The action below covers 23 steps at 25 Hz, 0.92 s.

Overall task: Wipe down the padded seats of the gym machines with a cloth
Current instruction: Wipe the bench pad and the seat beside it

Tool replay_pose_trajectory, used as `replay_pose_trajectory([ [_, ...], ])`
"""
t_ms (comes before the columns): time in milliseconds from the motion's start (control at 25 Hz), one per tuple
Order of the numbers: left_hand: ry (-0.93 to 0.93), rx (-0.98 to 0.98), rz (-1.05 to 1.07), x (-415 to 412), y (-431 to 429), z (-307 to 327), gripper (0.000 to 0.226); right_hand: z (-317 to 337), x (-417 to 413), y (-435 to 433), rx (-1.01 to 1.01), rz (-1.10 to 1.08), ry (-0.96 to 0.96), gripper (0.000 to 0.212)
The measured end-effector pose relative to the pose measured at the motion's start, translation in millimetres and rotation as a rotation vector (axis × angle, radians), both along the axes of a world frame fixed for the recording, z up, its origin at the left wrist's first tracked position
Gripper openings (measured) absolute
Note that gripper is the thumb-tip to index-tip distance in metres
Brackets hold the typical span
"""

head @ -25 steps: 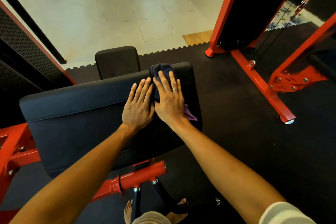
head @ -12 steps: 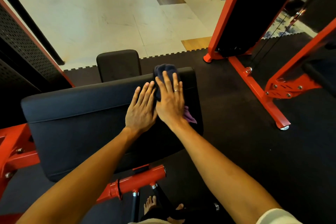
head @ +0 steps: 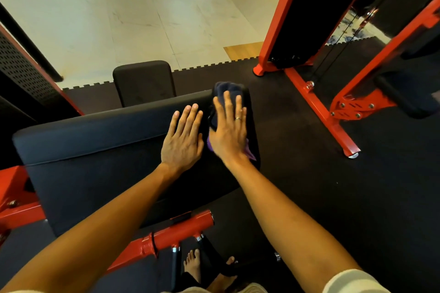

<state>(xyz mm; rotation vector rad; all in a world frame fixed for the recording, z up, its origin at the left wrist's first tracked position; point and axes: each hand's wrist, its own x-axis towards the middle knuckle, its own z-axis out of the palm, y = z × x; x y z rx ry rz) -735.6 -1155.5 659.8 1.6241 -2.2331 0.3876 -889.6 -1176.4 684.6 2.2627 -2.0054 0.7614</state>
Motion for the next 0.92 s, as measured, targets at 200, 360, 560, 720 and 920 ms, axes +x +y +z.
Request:
replay_pose_trajectory([
  [200, 0.132, 0.033, -0.022, -11.1, 1.4, 7.0, 0.063, -30.7, -28.9, 42.1, 0.057, 0.078, 0.074, 0.093],
  [360, 0.154, 0.064, -0.047, -29.0, -12.4, 15.6, 0.064, -16.8, -46.7, 13.4, 0.083, -0.110, -0.077, 0.089],
  [560, 0.134, 0.079, -0.074, -68.6, -41.3, 22.6, 0.065, 5.2, -65.8, -30.8, 0.155, -0.142, -0.367, 0.064],
  [720, 0.153, 0.035, 0.033, -97.5, -49.6, 15.8, 0.061, 19.7, -89.6, -61.8, 0.307, -0.060, -0.480, 0.053],
  [920, 0.085, -0.064, 0.088, -100.2, -54.5, 6.8, 0.061, 26.1, -112.6, -101.2, 0.663, 0.003, -0.709, 0.065],
])
